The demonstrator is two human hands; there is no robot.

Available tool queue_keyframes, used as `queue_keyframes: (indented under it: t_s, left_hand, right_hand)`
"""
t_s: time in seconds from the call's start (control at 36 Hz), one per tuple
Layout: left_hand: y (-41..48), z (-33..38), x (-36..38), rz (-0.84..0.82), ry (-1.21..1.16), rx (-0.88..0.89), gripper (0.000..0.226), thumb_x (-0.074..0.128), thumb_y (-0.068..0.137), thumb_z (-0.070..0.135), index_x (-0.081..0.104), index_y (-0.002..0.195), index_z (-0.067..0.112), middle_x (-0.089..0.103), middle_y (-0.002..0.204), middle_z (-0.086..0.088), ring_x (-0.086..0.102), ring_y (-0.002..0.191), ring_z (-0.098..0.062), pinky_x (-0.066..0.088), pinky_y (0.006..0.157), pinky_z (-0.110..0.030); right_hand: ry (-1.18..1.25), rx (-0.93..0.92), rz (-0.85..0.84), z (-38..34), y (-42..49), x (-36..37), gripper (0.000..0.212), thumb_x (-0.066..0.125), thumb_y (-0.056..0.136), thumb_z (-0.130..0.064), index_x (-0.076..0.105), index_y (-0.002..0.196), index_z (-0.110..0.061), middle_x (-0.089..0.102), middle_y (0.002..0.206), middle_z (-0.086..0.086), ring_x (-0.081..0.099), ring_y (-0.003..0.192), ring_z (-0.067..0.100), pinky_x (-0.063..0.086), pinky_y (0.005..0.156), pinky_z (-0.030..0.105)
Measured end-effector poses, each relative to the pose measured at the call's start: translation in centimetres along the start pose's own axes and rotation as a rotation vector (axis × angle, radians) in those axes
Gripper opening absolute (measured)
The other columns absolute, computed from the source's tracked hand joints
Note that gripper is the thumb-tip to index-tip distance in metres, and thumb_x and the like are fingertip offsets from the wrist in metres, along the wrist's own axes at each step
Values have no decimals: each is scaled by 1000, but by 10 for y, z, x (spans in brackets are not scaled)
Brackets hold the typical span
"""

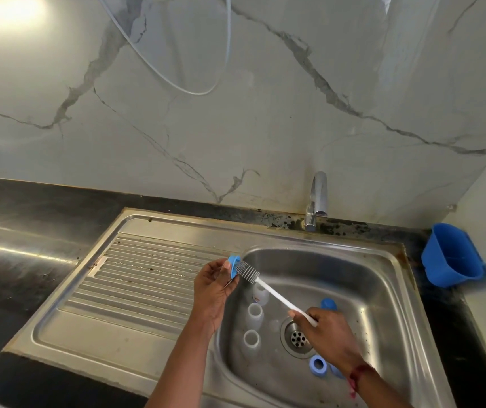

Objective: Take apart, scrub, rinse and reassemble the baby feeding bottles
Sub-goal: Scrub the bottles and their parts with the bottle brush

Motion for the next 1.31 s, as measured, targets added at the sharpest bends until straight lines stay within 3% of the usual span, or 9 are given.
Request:
queue_keyframes:
  t_s: [0.11, 0.31, 0.53, 0.72, 0.97, 1.0, 1.11, 1.25, 1.31]
  left_hand:
    - [0, -3, -7, -14, 57, -19, 32, 68, 81, 17, 66, 104, -4, 74, 98, -16, 73, 88, -25, 61, 77, -30]
    - [-5, -13, -6, 22, 242, 10, 11, 69, 88, 8, 68, 87, -3, 74, 84, -18, 70, 87, -31, 59, 81, -33]
    - [-6, -14, -6, -84, 405, 27, 17, 60, 96, 8, 74, 87, 2, 72, 85, -18, 68, 89, -29, 57, 85, -32]
    - [-7, -18, -5, -105, 384, -12, 19, 52, 100, 5, 66, 97, -8, 68, 94, -24, 69, 89, -25, 59, 78, -24]
    - [-2, -16, -13, -51, 762, 111, 20, 56, 101, 20, 64, 86, 12, 57, 103, -14, 59, 84, -23, 52, 85, -48]
    - [-1, -17, -11, -82, 873, 165, 18, 56, 100, 22, 66, 89, 13, 56, 105, -10, 59, 88, -25, 52, 87, -47]
    - [-3, -16, -3, -153, 1198, 338, 19, 53, 101, 10, 68, 106, -1, 51, 108, -4, 53, 95, -19, 34, 80, -17]
    - [0, -18, -7, -146, 1219, 342, 17, 51, 100, 5, 66, 101, -2, 48, 110, -8, 52, 98, -19, 32, 83, -13]
    - [1, -14, -7, -127, 1199, 298, 19, 48, 102, 7, 65, 103, -2, 45, 113, -8, 50, 99, -19, 31, 83, -12]
  right_hand:
    - [22, 72, 48, 12, -2, -6, 62, 61, 85, -61, 41, 52, -13, 45, 44, -2, 39, 41, 8, 40, 50, 32]
    - [70, 4, 55, 2, 0, -20, 59, 60, 93, -46, 33, 48, -18, 35, 41, -6, 33, 42, 10, 32, 47, 25]
    - [-60, -122, 83, 8, 4, -23, 60, 61, 91, -52, 33, 47, -22, 36, 42, -5, 35, 41, 13, 34, 46, 28]
    - [-121, -150, 92, 8, 4, -26, 59, 58, 91, -57, 36, 48, -22, 37, 42, -5, 37, 42, 14, 39, 47, 32]
    - [-218, -175, 84, 9, 2, -29, 61, 57, 89, -62, 34, 45, -28, 36, 40, -6, 38, 41, 14, 43, 46, 33]
    - [-234, -171, 83, 7, 2, -29, 62, 57, 89, -63, 33, 44, -27, 34, 39, -6, 36, 40, 14, 42, 46, 33]
    - [-298, -147, 79, 3, 5, -32, 63, 55, 90, -62, 31, 45, -26, 30, 39, -6, 32, 39, 12, 38, 46, 29]
    - [-299, -113, 64, -3, 2, -40, 60, 52, 89, -65, 48, 49, -20, 40, 40, -6, 40, 42, 12, 36, 47, 22]
    - [-294, -123, 78, -7, -1, -45, 61, 52, 87, -64, 41, 44, -22, 44, 39, -10, 39, 39, 11, 37, 49, 18]
Point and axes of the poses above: each hand's wrist, its own y-axis towards the middle knuckle, its own x-axis out of the palm, z = x × y, the point moved 3 cm from there along y, towards the middle knuckle
